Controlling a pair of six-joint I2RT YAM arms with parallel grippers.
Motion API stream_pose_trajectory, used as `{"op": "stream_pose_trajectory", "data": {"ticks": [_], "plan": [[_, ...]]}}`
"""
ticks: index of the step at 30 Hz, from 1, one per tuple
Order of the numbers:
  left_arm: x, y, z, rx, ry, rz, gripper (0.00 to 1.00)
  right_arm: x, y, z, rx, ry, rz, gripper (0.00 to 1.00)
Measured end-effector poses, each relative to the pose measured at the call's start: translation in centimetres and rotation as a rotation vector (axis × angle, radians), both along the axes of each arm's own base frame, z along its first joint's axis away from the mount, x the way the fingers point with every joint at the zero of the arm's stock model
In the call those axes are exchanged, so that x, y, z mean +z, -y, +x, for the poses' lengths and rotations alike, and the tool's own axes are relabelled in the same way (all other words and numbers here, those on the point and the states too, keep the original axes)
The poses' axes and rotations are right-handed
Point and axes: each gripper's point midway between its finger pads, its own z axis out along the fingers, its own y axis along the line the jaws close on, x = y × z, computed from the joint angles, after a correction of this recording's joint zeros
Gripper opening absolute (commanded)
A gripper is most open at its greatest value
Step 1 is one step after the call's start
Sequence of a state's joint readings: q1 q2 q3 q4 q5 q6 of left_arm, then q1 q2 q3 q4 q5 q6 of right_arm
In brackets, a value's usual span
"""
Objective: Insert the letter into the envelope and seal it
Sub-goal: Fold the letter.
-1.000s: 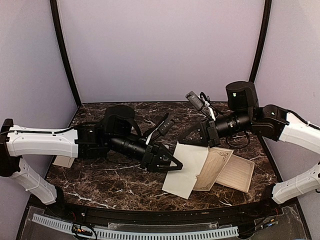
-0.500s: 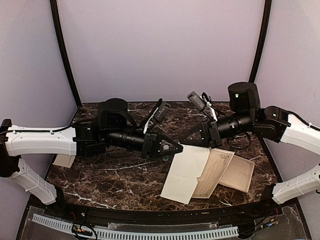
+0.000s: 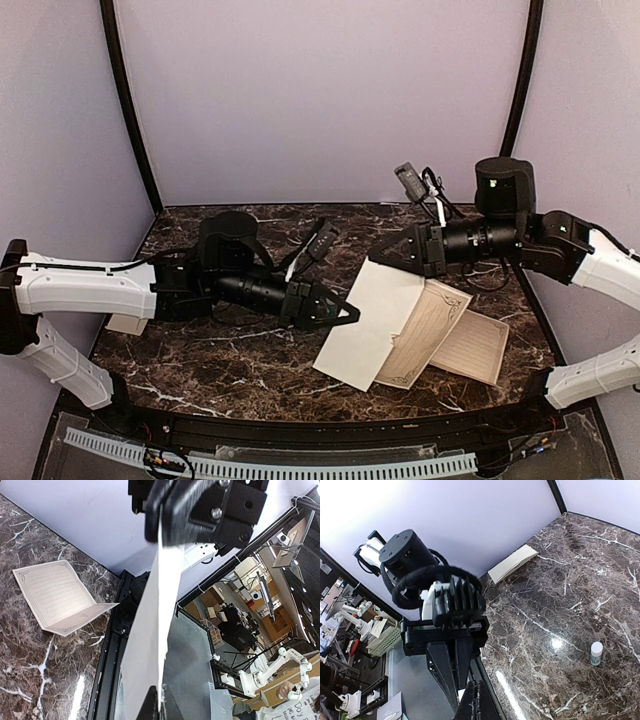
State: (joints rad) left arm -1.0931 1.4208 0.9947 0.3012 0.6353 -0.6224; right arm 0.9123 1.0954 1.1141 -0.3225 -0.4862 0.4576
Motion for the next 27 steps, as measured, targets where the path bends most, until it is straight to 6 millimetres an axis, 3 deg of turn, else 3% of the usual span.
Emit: {"op": "stream_pose_trajectory", "data": {"ticks": [5,16,19,23,26,27], "plan": [[-1.3,-0.4,-0.4,-0.011,-0.028,0.028,0.06,0.4,0.6,1.1,-0.049,0.007,0.011,0.0],[-2.1,-1.7,-1.3,-0.021,-0.049,0.042,0.13,0.7,1.7,2.6,-0.11,0.014,0.025,0.0],[-2.5,-1.8,-1.4,-0.022,-0.056,0.051,0.02,0.7,1.7,2.7,-0.113,0.016,0.028,0.0],[-2.7,-2.1,-1.6,-0.027,-0.067,0.055,0.0,0.5,1.8,2.8,-0.116,0.013,0.025,0.0],[-2.6,-2.2,-1.7,-0.029,-0.068,0.048,0.26,0.5,1.8,2.9,-0.115,0.011,0.024,0.0],[-2.6,-2.3,-1.8,-0.03,-0.067,0.048,0.28,0.4,1.8,2.9,-0.116,0.01,0.023,0.0]]}}
